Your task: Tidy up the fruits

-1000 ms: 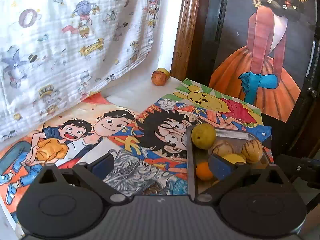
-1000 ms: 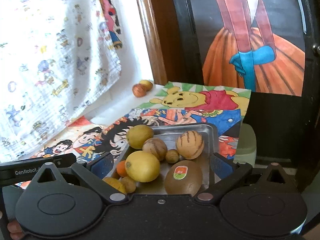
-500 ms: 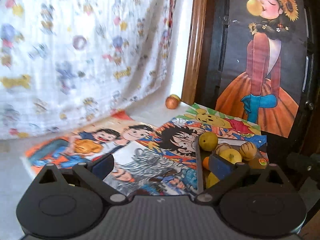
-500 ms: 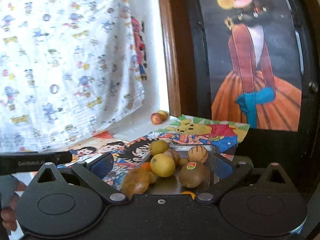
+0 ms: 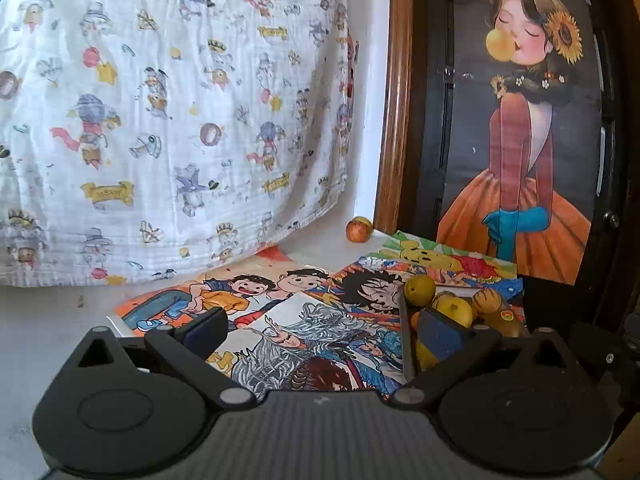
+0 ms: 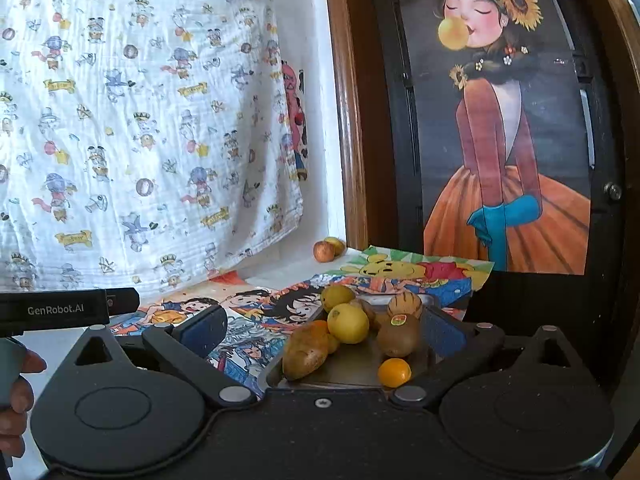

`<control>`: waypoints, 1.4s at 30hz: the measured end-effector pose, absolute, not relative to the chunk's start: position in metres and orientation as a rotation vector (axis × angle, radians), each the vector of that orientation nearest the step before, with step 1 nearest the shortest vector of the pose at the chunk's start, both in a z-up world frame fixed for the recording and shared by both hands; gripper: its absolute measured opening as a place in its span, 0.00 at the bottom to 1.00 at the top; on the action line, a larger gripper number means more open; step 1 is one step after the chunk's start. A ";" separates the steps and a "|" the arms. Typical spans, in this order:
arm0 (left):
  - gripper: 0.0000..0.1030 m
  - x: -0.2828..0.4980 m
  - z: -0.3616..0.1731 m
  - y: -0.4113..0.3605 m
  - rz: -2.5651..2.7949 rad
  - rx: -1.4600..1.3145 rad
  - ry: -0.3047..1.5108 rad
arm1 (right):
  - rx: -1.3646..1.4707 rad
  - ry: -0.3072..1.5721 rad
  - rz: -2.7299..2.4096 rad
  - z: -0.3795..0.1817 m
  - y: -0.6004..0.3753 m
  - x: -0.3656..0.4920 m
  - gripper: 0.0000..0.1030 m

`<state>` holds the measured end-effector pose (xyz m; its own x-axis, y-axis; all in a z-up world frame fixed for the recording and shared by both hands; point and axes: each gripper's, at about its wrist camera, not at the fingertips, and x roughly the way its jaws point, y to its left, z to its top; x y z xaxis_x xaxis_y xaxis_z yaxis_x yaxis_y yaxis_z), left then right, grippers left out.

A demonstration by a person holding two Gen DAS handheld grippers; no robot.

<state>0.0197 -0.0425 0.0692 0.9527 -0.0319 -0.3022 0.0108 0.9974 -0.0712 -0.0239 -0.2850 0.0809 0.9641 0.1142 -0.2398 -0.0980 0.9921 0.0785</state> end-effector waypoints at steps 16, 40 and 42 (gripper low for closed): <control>1.00 0.001 0.066 -0.037 -0.030 -0.056 0.293 | 0.064 0.251 0.092 0.072 -0.275 -0.037 1.00; 1.00 0.016 -0.002 -0.028 -0.071 -0.057 0.360 | 0.050 0.258 0.031 0.010 -0.262 -0.028 1.00; 1.00 0.018 -0.004 -0.029 -0.076 -0.050 0.359 | 0.056 0.256 0.020 0.007 -0.264 -0.028 1.00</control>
